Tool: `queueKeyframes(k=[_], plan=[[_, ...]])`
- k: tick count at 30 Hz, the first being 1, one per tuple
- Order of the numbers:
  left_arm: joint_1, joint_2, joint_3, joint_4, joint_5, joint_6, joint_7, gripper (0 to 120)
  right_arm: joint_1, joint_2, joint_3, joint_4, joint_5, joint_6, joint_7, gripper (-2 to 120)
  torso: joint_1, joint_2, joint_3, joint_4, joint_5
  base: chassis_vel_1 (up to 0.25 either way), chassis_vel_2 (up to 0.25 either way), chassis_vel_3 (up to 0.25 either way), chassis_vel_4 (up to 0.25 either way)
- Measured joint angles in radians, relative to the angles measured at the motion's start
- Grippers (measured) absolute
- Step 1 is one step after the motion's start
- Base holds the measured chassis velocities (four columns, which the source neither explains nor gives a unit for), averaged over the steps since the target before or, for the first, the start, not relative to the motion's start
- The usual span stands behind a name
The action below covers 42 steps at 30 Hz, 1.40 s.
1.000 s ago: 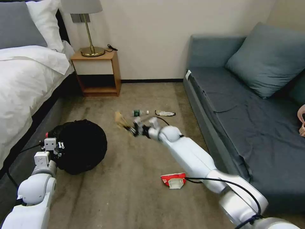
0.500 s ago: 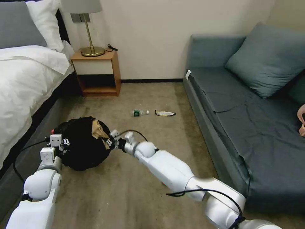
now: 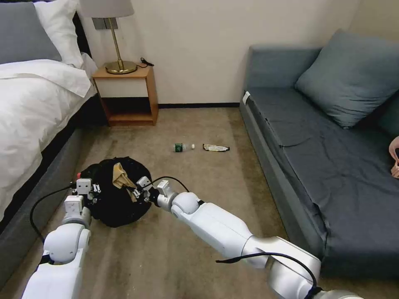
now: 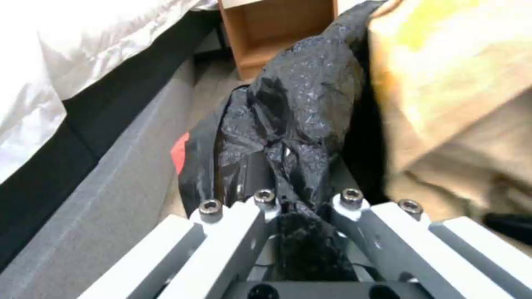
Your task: Pick up the trash bin, then pick up the garbage on the floor and place it into the trash bin.
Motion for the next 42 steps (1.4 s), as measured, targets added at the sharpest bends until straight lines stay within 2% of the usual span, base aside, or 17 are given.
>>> queueKeyframes(k=[2,4,6,9,10,13,16,17,20,25,29,31,33,37,39,40,42], plan=[[0.001,0.000,0.000,0.000,0.001,0.000,0.000,4,0.000,0.000,0.000,0.001,-0.001,-0.001,0.001,16,0.000,0.000,0.000,0.0000,0.0000,0.000,0.000,0.000,0.000],[0.006,-0.002,0.001,0.000,0.004,0.000,0.000,4,-0.002,-0.001,0.000,0.003,-0.006,-0.002,0.006,28,0.000,0.000,0.000,-0.0001,0.0000,0.000,0.000,0.000,0.000],[0.006,-0.002,0.001,0.000,0.004,0.000,0.001,4,-0.003,-0.001,0.000,0.005,-0.006,-0.003,0.006,32,0.000,0.000,0.000,0.0000,0.0000,0.000,0.000,0.000,0.000],[0.007,-0.001,-0.004,0.004,0.004,-0.002,0.003,4,-0.009,-0.001,-0.005,0.033,-0.010,-0.012,0.008,45,0.000,0.000,0.000,-0.0002,0.0000,0.000,0.000,0.000,0.000],[0.007,-0.001,-0.004,0.004,0.004,-0.002,0.003,4,-0.009,-0.001,-0.005,0.033,-0.010,-0.012,0.008,45,0.000,0.000,0.000,-0.0002,0.0000,0.000,0.000,0.000,0.000],[0.006,0.004,-0.010,0.011,0.002,-0.004,0.003,4,-0.011,-0.001,-0.016,0.069,-0.010,-0.037,0.011,57,0.000,0.000,0.000,-0.0001,0.0000,0.000,0.000,0.000,0.000],[0.006,0.014,-0.016,0.015,-0.002,-0.008,0.003,4,-0.016,-0.005,-0.031,0.096,-0.032,-0.048,0.015,73,0.000,0.000,0.000,0.0003,0.0000,0.000,0.000,0.000,0.000],[0.006,0.014,-0.016,0.015,-0.002,-0.008,0.003,4,-0.016,-0.005,-0.031,0.096,-0.032,-0.048,0.015,73,0.000,0.000,0.000,0.0003,0.0000,0.000,0.000,0.000,0.000],[0.008,0.019,-0.019,0.015,-0.007,-0.011,0.003,4,-0.019,-0.037,-0.036,0.112,-0.045,-0.051,0.025,88,0.000,0.000,0.000,-0.0001,0.0000,0.000,0.000,0.000,0.000],[0.010,0.023,-0.022,0.020,-0.011,-0.015,0.004,4,-0.012,-0.086,-0.037,0.141,-0.044,-0.065,0.037,98,0.000,0.000,0.000,-0.0001,0.0000,0.000,0.000,0.000,0.000],[0.012,0.029,-0.025,0.025,-0.016,-0.020,0.006,4,0.008,-0.196,-0.049,0.190,-0.041,-0.077,0.047,100,0.000,0.000,0.000,0.0000,0.0001,0.000,0.000,0.000,0.000],[0.012,0.030,-0.026,0.025,-0.018,-0.020,0.006,4,0.005,-0.219,-0.054,0.202,-0.041,-0.080,0.053,100,0.000,0.000,0.000,-0.0001,0.0002,0.000,0.000,0.000,0.000],[0.015,0.032,-0.033,0.025,-0.028,-0.021,0.007,4,-0.016,-0.290,-0.072,0.234,-0.050,-0.087,0.059,100,0.000,0.000,0.000,-0.0003,0.0003,0.000,0.000,0.000,0.000],[0.017,0.034,-0.037,0.025,-0.033,-0.026,0.008,4,-0.047,-0.348,-0.071,0.255,-0.065,-0.088,0.057,100,0.000,0.000,0.000,0.0001,0.0005,0.000,0.000,0.000,0.000],[0.029,0.034,-0.047,0.033,-0.034,-0.040,0.008,4,-0.110,-0.484,-0.035,0.265,-0.096,-0.082,0.035,100,0.000,0.000,0.000,0.0000,0.0005,0.000,0.000,0.000,0.000],[0.029,0.034,-0.047,0.033,-0.034,-0.040,0.008,4,-0.110,-0.484,-0.035,0.265,-0.096,-0.082,0.035,100,0.000,0.000,0.000,0.0000,0.0005,0.000,0.000,0.000,0.000],[0.039,0.034,-0.049,0.034,-0.037,-0.042,0.006,4,-0.148,-0.554,-0.006,0.273,-0.118,-0.074,0.024,100,0.000,0.000,0.000,-0.0010,0.0001,0.000,0.000,0.000,0.000]])
